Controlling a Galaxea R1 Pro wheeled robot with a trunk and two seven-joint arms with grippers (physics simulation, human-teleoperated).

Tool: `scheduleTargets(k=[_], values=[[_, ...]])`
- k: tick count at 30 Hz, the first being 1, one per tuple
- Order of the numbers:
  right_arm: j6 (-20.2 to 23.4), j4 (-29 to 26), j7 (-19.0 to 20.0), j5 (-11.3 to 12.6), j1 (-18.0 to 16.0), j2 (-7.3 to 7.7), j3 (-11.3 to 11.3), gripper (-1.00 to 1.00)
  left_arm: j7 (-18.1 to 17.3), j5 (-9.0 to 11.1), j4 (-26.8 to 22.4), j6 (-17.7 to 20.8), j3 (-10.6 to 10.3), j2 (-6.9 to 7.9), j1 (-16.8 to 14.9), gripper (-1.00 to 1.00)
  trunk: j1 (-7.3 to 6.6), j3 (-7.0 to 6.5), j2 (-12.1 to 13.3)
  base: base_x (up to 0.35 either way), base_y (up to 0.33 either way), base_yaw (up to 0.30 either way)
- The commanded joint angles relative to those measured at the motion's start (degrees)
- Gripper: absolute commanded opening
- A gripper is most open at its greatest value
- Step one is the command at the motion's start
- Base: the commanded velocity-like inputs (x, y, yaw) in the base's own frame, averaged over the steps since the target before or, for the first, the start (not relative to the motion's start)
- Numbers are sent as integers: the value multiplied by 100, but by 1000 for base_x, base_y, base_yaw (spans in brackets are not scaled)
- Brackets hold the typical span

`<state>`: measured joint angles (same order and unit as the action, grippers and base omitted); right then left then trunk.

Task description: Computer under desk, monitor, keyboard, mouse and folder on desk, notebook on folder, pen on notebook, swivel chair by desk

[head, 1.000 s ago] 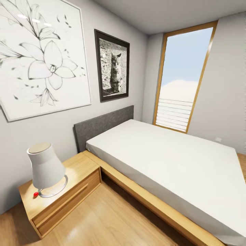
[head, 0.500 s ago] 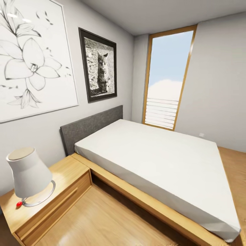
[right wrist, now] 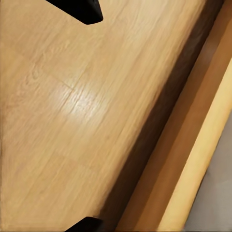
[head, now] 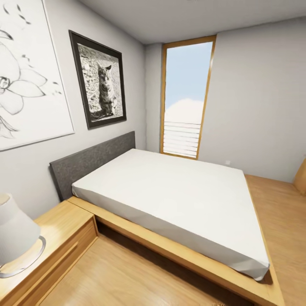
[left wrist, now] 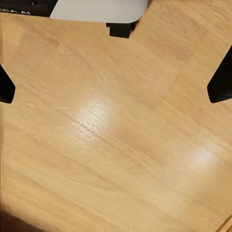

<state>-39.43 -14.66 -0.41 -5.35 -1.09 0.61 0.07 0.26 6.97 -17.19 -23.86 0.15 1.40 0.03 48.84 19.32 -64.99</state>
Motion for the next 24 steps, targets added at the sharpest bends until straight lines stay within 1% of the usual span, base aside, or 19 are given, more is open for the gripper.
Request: scheduleTargets(k=[1, 13, 18, 24], values=[[-14, 3, -7, -30, -5, 1, -4, 100, 3, 33, -3, -16, -10, 1, -1, 100, 0, 6, -4, 0, 0, -300], [-13, -18, -12, -19, -5, 1, -7, 100, 9, 33, -3, -40, -8, 1, 0, 100, 0, 40, -4, 0, 0, -282], [-13, -21, -12, -18, -5, 1, -7, 100, 9, 39, -3, -417, -6, 19, -1, 100, 0, 72, -4, 0, 0, -232], [-16, -16, -4, -34, -5, 6, 0, 100, 9, 41, -3, -559, 0, 27, 2, 100, 0, 109, -4, 0, 33, -232]])
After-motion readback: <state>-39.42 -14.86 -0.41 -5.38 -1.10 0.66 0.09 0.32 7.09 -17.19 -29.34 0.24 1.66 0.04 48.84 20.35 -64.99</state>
